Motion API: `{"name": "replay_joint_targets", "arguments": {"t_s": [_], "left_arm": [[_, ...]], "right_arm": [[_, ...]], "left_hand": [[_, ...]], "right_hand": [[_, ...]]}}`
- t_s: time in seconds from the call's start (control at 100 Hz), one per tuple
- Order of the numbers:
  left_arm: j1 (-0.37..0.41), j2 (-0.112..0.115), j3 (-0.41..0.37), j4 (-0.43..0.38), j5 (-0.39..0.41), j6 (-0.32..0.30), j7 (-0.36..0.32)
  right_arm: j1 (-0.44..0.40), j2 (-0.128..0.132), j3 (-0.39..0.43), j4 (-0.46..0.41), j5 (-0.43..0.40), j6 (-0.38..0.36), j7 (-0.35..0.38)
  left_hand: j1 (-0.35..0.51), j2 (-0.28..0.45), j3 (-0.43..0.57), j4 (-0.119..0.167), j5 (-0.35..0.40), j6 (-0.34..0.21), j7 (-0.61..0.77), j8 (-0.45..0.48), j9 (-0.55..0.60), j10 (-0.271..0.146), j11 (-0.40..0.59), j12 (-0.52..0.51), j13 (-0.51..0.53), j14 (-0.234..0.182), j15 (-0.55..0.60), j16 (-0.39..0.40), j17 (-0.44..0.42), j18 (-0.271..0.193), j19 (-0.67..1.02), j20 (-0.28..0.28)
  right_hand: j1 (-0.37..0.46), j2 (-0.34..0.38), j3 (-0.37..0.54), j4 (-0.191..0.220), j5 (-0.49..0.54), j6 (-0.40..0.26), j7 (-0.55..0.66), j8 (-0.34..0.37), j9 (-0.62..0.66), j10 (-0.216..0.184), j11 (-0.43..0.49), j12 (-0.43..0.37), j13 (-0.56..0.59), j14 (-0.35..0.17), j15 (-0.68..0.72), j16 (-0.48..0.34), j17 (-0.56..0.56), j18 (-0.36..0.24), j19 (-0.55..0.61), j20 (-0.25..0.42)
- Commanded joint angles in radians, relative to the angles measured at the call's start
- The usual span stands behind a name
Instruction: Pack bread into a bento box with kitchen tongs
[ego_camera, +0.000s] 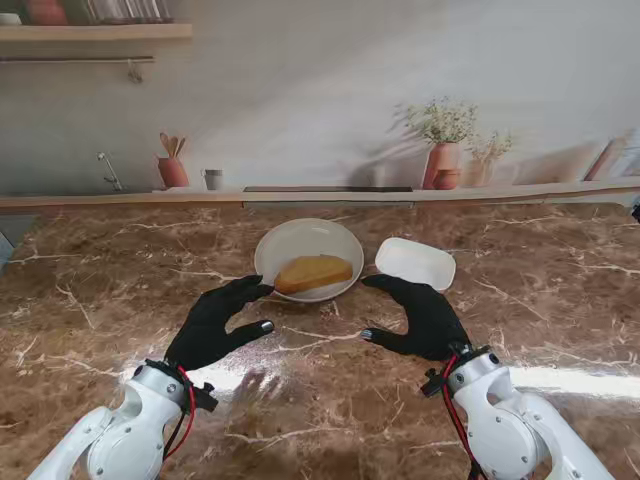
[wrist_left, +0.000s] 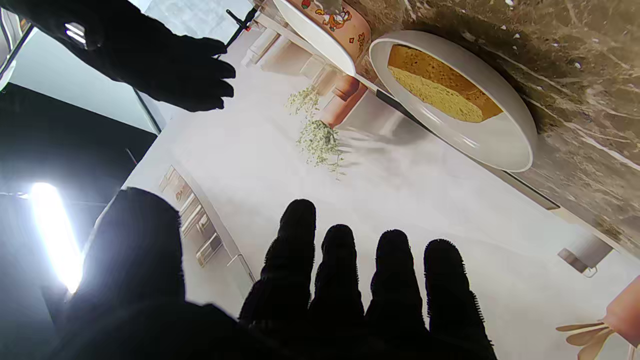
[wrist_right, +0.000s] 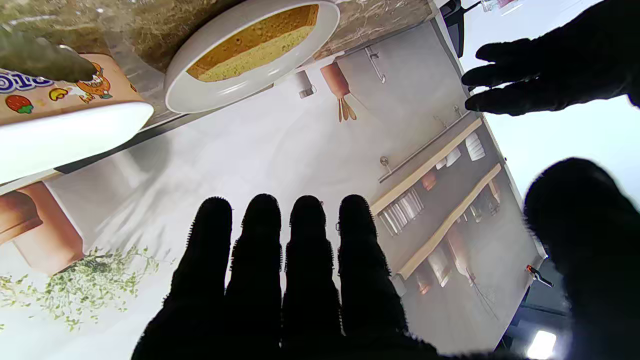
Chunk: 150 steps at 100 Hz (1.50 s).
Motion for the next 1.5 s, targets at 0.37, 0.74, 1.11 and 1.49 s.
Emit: {"name": "replay_joint_targets", "arguments": {"t_s": [0.37, 0.74, 1.11, 1.49], "left_arm": [[0.012, 0.000, -0.006, -0.006, 0.005, 0.002, -0.007], [0.002, 0.002, -0.008, 0.011, 0.007, -0.001, -0.016], [0.008, 0.003, -0.023, 0.005, 0.014, 0.012, -0.022], [0.028, 0.004, -0.042, 0.000, 0.020, 0.024, -0.025]], "right_arm": [[0.005, 0.002, 0.023, 0.011, -0.023, 0.023, 0.025], [0.102, 0.027, 0.112, 0.072, -0.091, 0.110, 0.156], [0.279, 0.057, 0.050, 0.263, -0.184, 0.320, 0.302], [0.401, 0.059, -0.082, 0.428, -0.176, 0.474, 0.315]], "left_hand": [[-0.023, 0.031, -0.031, 0.024, -0.031, 0.005, -0.012, -0.010, -0.031, -0.001, -0.011, -0.006, -0.017, -0.019, -0.017, -0.005, -0.020, -0.015, -0.016, -0.006], [-0.017, 0.032, -0.031, 0.024, -0.031, 0.006, -0.013, -0.010, -0.033, 0.000, -0.013, -0.007, -0.019, -0.019, -0.018, -0.006, -0.018, -0.016, -0.019, -0.008], [-0.010, 0.033, -0.031, 0.023, -0.021, 0.003, -0.007, -0.006, -0.031, -0.001, -0.012, -0.007, -0.020, -0.021, -0.018, -0.007, -0.020, -0.015, -0.029, -0.013], [-0.009, 0.033, -0.032, 0.022, -0.020, 0.000, -0.005, -0.004, -0.029, -0.003, -0.011, -0.006, -0.019, -0.023, -0.018, -0.006, -0.018, -0.015, -0.032, -0.014]], "right_hand": [[-0.023, -0.001, -0.016, 0.040, -0.023, -0.022, -0.018, 0.006, -0.014, -0.015, -0.012, -0.003, -0.009, -0.025, -0.017, 0.005, -0.015, -0.004, 0.001, -0.008], [0.053, -0.040, -0.036, 0.033, -0.024, -0.019, -0.016, 0.012, -0.019, -0.012, -0.010, 0.006, -0.015, -0.021, -0.014, 0.011, -0.028, 0.025, 0.005, 0.010], [0.226, -0.133, -0.105, 0.028, -0.292, -0.222, -0.179, 0.035, -0.360, 0.065, -0.064, 0.002, -0.150, 0.096, 0.001, 0.080, -0.129, 0.097, -0.029, 0.147], [0.252, -0.172, -0.125, 0.019, -0.205, -0.320, -0.159, 0.073, -0.176, 0.088, 0.078, 0.054, 0.017, 0.171, 0.081, 0.123, -0.015, 0.183, 0.053, 0.228]]}}
